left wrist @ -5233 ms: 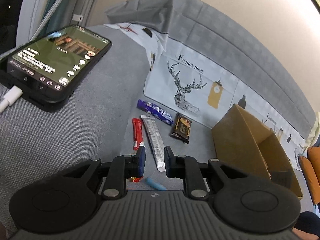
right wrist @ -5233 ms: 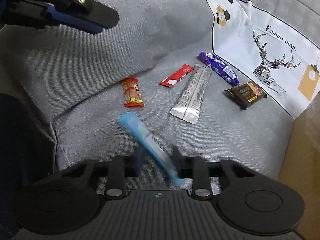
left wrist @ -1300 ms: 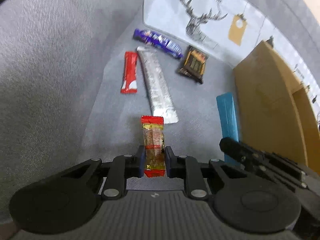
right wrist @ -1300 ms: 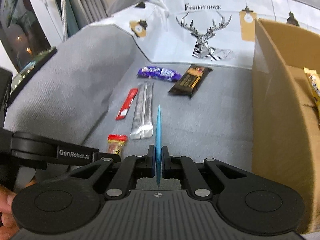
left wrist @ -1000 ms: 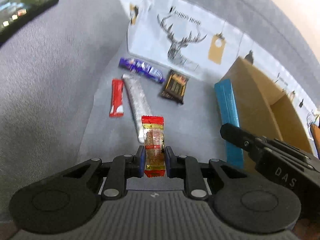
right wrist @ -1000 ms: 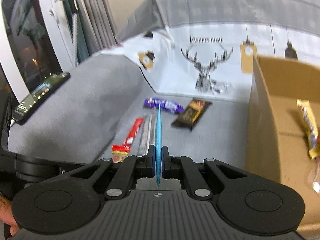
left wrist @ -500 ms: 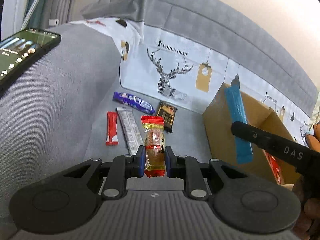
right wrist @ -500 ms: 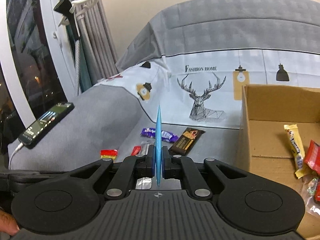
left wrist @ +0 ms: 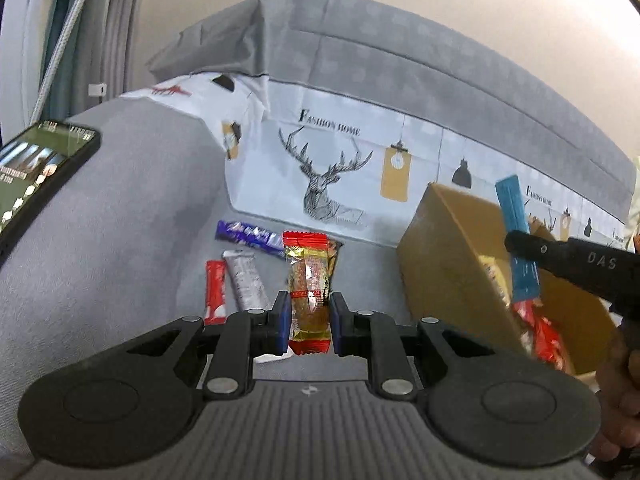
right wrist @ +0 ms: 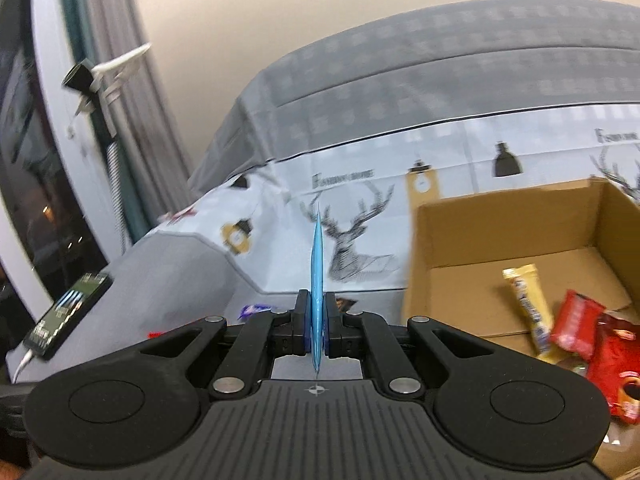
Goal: Organize snacks
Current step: 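Carry the blue stick and red-gold candy over the box and open both tools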
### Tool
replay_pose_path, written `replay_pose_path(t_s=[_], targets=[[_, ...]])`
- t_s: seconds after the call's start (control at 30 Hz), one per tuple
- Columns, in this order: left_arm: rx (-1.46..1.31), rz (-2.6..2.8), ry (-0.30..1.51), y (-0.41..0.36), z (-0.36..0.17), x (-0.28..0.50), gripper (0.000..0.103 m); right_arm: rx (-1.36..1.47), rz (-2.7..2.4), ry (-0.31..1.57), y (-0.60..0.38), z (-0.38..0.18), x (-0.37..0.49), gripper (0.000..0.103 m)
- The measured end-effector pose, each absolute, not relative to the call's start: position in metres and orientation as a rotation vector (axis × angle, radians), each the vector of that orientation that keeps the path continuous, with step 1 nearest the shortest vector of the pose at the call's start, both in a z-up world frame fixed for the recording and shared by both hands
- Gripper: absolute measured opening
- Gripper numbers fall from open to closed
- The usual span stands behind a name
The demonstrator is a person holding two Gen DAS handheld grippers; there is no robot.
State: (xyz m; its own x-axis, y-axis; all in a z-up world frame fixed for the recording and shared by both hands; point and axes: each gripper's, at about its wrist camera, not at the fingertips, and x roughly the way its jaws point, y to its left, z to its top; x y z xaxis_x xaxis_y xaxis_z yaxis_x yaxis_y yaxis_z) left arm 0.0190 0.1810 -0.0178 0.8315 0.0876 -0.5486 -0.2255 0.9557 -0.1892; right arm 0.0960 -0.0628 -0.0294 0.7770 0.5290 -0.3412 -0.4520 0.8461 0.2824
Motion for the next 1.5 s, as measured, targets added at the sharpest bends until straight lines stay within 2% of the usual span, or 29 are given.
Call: replay_pose_path(t_s=[0.3, 0.67, 1.03, 1.4, 1.43, 1.5], targets=[[-0.189, 0.07, 0.495, 0.123, 0.025, 0.045, 0.022, 0.238, 0.381, 0.378, -0.099, -0.026, 0.111, 0.006], [-0.136, -0.054, 0.438, 0.063, 0.06, 0.082, 0.022, 0.329, 0.164, 0.418, -0.149, -0.032, 0.125, 0.007], [-0.085, -0.152, 0.427, 0.008, 0.066, 0.097, 0.022, 0.35, 0.081, 0.408, -0.179, -0.035, 0.128, 0.007], [-0.071, -0.193, 0.44, -0.009, 0.065, 0.102, 0.022, 0.36, 0.049, 0.389, -0.201, -0.036, 0.124, 0.007], [-0.065, -0.198, 0.44, -0.011, 0.065, 0.102, 0.023, 0.363, 0.049, 0.389, -0.203, -0.036, 0.124, 0.007], [-0.049, -0.199, 0.444, -0.016, 0.066, 0.102, 0.045, 0.368, 0.051, 0.395, -0.204, -0.036, 0.123, 0.01]])
